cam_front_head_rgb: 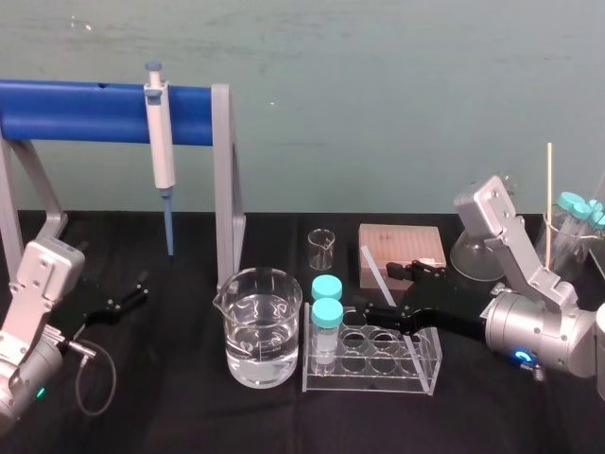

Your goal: Pick up the stirring rod with one hand, then place it down.

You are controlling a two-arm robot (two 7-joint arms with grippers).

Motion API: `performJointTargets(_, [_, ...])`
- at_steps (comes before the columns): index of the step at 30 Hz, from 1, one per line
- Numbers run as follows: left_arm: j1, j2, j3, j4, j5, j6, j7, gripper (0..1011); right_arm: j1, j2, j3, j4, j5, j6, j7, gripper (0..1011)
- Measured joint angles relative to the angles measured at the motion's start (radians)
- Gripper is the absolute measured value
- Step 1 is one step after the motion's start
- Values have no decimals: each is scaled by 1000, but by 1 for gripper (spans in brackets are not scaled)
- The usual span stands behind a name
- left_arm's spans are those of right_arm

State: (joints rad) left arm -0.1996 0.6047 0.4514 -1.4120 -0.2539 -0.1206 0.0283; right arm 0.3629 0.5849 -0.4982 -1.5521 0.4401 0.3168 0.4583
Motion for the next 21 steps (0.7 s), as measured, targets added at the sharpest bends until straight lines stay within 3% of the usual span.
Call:
performJointTargets(18, [0, 0, 0, 0, 0, 0, 0, 1000, 0, 1, 0, 0, 3, -1, 3, 315])
performJointTargets(21, [0, 0, 0, 0, 0, 0, 0, 1000, 0, 1, 0, 0, 4, -1, 4, 175])
